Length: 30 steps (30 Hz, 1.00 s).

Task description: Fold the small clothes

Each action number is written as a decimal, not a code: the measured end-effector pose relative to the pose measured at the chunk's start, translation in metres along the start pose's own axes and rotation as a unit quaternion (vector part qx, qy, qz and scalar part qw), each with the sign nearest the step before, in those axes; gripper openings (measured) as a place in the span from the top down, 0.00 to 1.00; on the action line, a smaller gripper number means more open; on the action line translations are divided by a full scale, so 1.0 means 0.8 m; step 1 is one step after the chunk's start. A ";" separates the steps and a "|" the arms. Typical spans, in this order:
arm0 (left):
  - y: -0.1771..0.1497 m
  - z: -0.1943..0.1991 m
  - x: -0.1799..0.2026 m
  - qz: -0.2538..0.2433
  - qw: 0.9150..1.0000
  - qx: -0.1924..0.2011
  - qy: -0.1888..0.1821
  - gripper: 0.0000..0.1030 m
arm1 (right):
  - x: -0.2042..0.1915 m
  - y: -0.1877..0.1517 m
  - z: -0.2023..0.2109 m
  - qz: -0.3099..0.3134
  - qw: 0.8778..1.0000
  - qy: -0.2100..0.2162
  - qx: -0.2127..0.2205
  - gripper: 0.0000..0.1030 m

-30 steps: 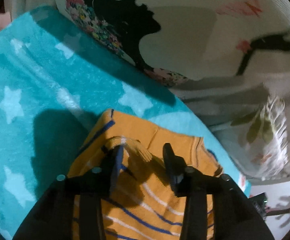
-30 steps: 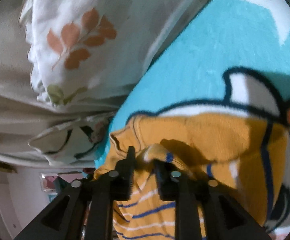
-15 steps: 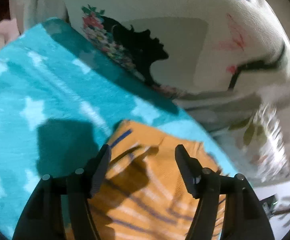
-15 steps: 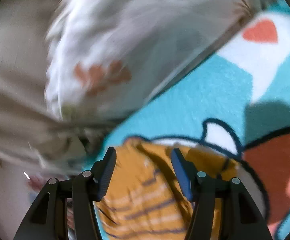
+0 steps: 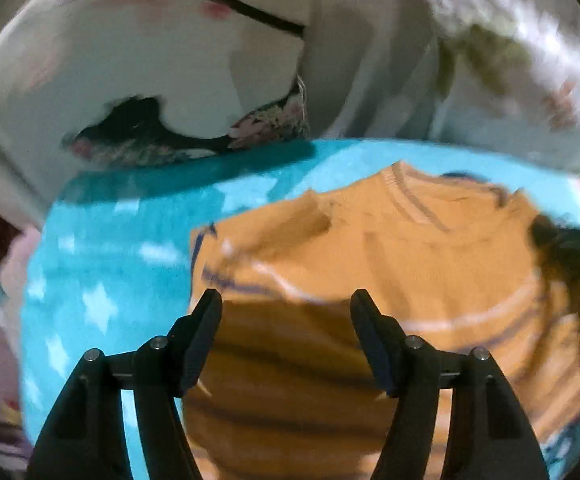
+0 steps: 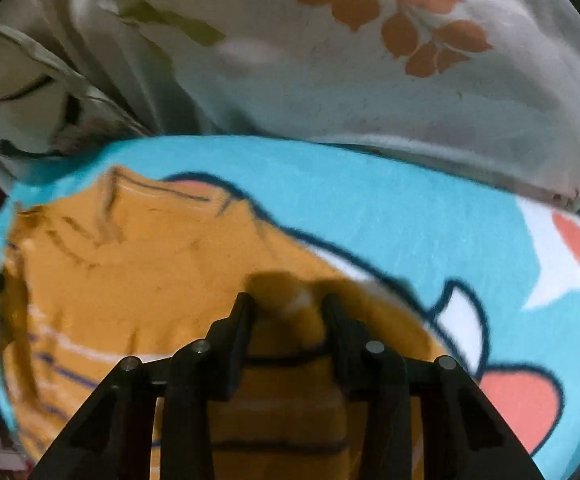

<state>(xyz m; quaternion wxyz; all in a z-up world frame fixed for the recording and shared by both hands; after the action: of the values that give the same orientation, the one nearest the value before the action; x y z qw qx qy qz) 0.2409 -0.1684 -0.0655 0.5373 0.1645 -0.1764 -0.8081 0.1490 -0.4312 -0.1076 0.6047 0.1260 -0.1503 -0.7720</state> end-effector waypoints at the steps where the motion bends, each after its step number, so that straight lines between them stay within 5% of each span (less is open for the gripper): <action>1: 0.010 -0.018 0.000 0.000 1.000 -0.012 0.020 0.36 | 0.003 0.003 -0.001 -0.004 1.000 -0.005 -0.002 0.63; 4: 0.041 -0.057 -0.032 0.066 0.996 -0.048 0.036 0.36 | 0.019 0.008 0.003 -0.035 0.999 -0.019 -0.005 0.63; 6: 0.054 -0.064 -0.068 0.143 0.987 -0.071 0.007 0.36 | 0.031 0.004 0.008 -0.056 0.998 -0.023 0.000 0.63; 8: 0.057 -0.058 -0.089 0.179 0.981 -0.077 -0.023 0.36 | 0.049 -0.005 0.018 -0.088 0.996 -0.023 0.011 0.48; 14: 0.040 -0.017 -0.127 0.175 0.982 -0.060 -0.027 0.36 | 0.100 -0.055 0.066 -0.157 0.986 0.024 0.047 0.47; 19: -0.009 0.012 -0.136 0.172 0.981 -0.067 -0.059 0.34 | 0.072 -0.117 0.109 -0.149 0.983 0.088 0.063 0.47; 22: -0.042 0.008 -0.132 0.157 0.983 -0.071 -0.065 0.34 | 0.036 -0.141 0.110 -0.132 0.986 0.087 0.047 0.47; 24: -0.062 0.004 -0.131 0.152 0.982 -0.079 -0.075 0.34 | 0.012 -0.155 0.096 -0.122 0.989 0.080 0.020 0.55; 26: -0.076 0.004 -0.138 0.160 0.981 -0.081 -0.079 0.34 | 0.001 -0.159 0.090 -0.111 0.992 0.059 0.013 0.86; 27: -0.079 0.008 -0.141 0.164 0.980 -0.079 -0.083 0.34 | 0.005 -0.161 0.095 -0.110 0.993 0.049 0.016 0.92; 30: -0.089 0.016 -0.153 0.168 0.980 -0.074 -0.081 0.34 | 0.032 -0.174 0.104 -0.149 0.989 0.000 0.006 0.94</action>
<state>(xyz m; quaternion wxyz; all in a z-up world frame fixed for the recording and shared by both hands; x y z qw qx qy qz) 0.2225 -0.0281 -0.0780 0.6601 0.0264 -0.1837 -0.7279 -0.0134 -0.4185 -0.0849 0.4821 0.1506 -0.1343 -0.8526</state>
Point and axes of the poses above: each gripper's, at about its wrist camera, not at the fingertips, and z roughly against the way its jaws point, x to its right, y to its top, the point moved 4 cm from there along -z, roughly the way its jaws point, and after that the axes turned 12 degrees about z, right-handed, at the moved point
